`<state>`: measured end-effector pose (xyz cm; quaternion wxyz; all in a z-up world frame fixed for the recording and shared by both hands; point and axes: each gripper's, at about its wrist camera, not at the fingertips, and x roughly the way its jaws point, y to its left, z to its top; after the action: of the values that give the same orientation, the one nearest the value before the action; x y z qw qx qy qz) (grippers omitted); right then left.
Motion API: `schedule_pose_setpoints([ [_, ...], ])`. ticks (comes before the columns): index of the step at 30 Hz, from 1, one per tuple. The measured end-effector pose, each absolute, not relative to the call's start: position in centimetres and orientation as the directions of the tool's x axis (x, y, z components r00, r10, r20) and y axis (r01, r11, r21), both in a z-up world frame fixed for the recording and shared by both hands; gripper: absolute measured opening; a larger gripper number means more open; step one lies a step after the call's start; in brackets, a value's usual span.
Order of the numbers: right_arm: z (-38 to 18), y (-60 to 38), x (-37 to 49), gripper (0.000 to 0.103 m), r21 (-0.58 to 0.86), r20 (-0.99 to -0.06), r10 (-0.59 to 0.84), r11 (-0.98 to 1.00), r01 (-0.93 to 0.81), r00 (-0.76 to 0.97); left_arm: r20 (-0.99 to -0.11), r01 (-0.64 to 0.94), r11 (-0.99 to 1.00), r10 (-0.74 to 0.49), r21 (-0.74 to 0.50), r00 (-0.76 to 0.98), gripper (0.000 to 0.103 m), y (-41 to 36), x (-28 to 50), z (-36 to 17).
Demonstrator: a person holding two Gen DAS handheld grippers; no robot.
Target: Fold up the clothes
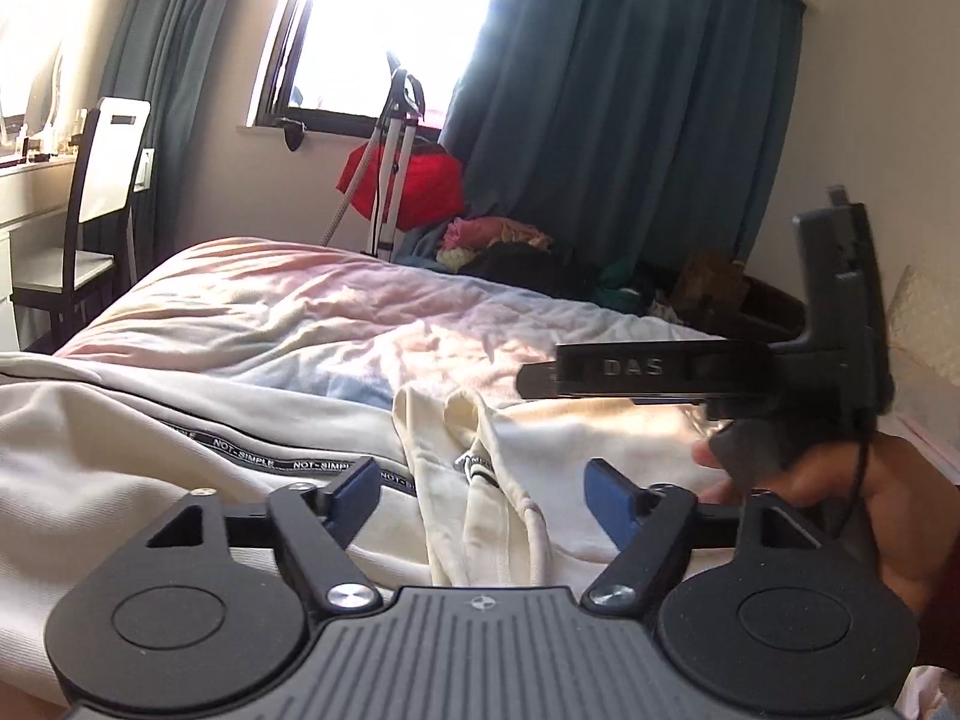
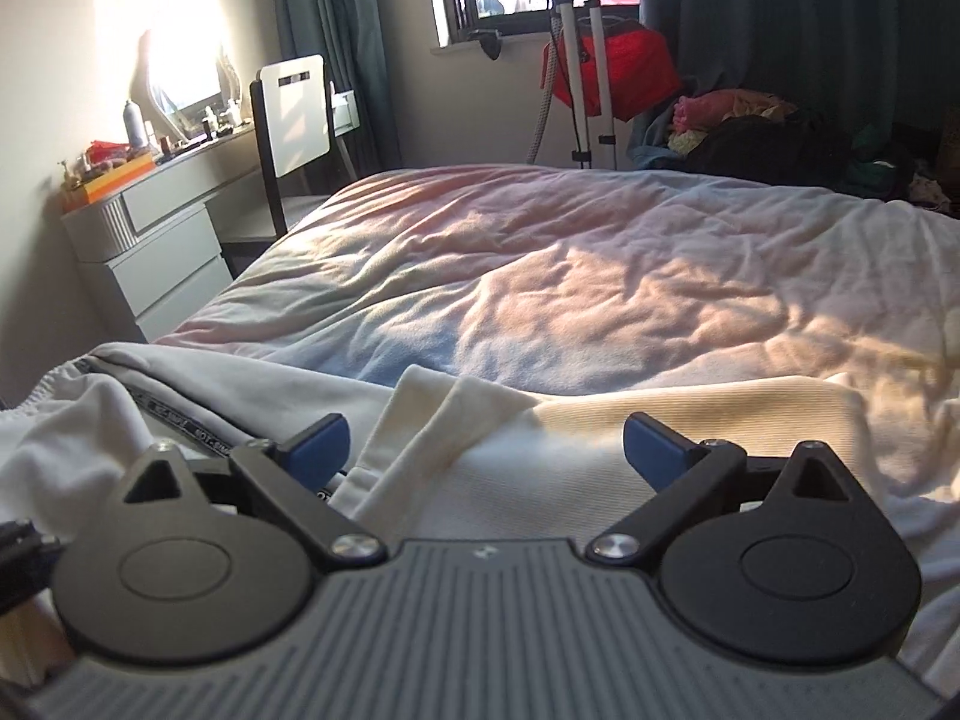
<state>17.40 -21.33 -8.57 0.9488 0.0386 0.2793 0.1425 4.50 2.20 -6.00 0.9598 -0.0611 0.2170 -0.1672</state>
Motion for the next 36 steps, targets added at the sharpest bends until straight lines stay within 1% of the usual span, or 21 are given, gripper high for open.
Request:
schedule_pose_setpoints([
  [4,-6.0,-23.9,13.7,0.1,0.164,-0.463,0.261,0.964,-0.208,0.847,-0.37,0.322,0.935,-0.355,-0.149,0.858,0.084,2.0,2.8,-4.5],
  [7,-4.4,-25.1,10.3,0.1,0.155,-0.43,0.233,0.971,-0.183,0.872,-0.358,0.356,0.927,-0.374,-0.116,0.856,0.09,1.7,1.2,-3.6],
  [9,-4.0,-25.8,8.0,0.1,0.162,-0.428,0.224,0.972,-0.169,0.876,-0.343,0.374,0.924,-0.379,-0.083,0.86,0.097,1.4,0.1,-3.3],
  [12,-3.7,-26.7,5.0,0.1,0.184,-0.433,0.218,0.971,-0.151,0.875,-0.334,0.383,0.922,-0.38,-0.06,0.862,0.103,1.0,-1.2,-3.1],
  [13,-3.8,-26.9,4.1,0.1,0.191,-0.431,0.218,0.971,-0.147,0.876,-0.336,0.382,0.922,-0.378,-0.058,0.863,0.103,0.9,-1.5,-3.2],
  [18,-5.2,-27.9,0.6,0.1,0.219,-0.4,0.198,0.969,-0.117,0.895,-0.393,0.37,0.927,-0.366,-0.068,0.844,0.103,0.6,-2.0,-4.0],
  [21,-6.0,-28.5,-0.2,0.1,0.222,-0.401,0.163,0.972,-0.077,0.901,-0.43,0.323,0.941,-0.332,-0.098,0.839,0.103,1.3,-1.5,-4.5],
  [24,-6.0,-28.8,0.0,0.1,0.207,-0.392,0.142,0.976,-0.063,0.909,-0.478,0.222,0.965,-0.262,-0.14,0.838,0.103,2.7,-0.5,-4.9],
  [27,-6.0,-28.6,-0.4,0.1,0.213,-0.384,0.144,0.975,-0.064,0.912,-0.536,0.028,0.979,-0.134,-0.201,0.833,0.103,5.7,0.8,-5.3],
  [29,-6.0,-28.5,-0.6,0.1,0.204,-0.381,0.14,0.977,-0.064,0.914,-0.578,-0.095,0.962,-0.073,-0.256,0.813,0.103,8.2,1.3,-5.3],
  [32,-5.9,-28.6,-0.8,0.1,0.212,-0.369,0.145,0.975,-0.069,0.918,-0.595,-0.246,0.884,-0.044,-0.397,0.803,0.103,13.1,0.9,-4.9],
  [34,-5.9,-29.0,-0.8,0.1,0.235,-0.366,0.153,0.97,-0.068,0.918,-0.608,-0.345,0.794,-0.039,-0.501,0.793,0.103,16.8,0.6,-5.0],
  [36,-6.1,-29.2,-0.8,0.1,0.255,-0.368,0.158,0.965,-0.064,0.917,-0.626,-0.427,0.681,-0.06,-0.595,0.777,0.103,20.5,0.8,-5.9],
])
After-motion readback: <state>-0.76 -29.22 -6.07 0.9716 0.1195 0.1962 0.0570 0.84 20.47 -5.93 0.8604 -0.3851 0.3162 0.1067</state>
